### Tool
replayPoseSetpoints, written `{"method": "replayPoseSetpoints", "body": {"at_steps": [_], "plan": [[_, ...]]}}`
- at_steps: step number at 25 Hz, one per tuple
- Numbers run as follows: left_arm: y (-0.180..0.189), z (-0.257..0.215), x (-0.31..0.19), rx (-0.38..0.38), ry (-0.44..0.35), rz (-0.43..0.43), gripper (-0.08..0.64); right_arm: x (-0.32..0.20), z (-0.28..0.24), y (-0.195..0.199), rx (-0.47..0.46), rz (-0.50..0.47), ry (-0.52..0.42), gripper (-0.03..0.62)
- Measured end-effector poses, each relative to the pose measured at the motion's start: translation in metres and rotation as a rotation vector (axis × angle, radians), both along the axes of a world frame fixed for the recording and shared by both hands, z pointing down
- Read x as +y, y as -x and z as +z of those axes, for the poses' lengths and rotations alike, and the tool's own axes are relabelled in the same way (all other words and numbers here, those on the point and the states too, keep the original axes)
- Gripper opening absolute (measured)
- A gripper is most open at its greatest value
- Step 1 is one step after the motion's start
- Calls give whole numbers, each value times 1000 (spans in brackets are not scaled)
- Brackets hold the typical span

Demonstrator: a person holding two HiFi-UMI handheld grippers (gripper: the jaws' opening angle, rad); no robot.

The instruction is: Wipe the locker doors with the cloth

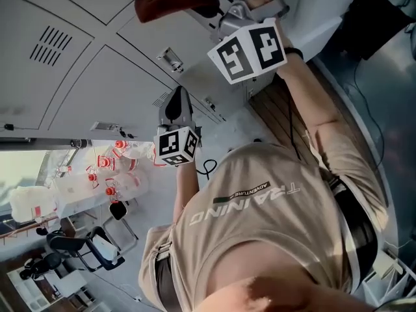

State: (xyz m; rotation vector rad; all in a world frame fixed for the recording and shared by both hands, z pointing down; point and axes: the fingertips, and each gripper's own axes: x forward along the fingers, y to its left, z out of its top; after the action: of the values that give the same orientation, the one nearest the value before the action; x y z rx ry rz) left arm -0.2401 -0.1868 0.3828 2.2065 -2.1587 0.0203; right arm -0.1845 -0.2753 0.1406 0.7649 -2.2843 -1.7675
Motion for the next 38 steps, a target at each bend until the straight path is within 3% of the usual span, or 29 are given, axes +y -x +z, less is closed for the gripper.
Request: {"method": "replayPoseSetpoints", "body": {"at_steps": [12,24,38], "plan": [[17,9,9,16,21,-52,6,-21,62,24,99,39,55,66],[5,21,8,18,53,-12,6,-26,192,26,243,42,243,66],[15,47,10,78,108,-42,6,-29,330,26,452,36,432,66]]}}
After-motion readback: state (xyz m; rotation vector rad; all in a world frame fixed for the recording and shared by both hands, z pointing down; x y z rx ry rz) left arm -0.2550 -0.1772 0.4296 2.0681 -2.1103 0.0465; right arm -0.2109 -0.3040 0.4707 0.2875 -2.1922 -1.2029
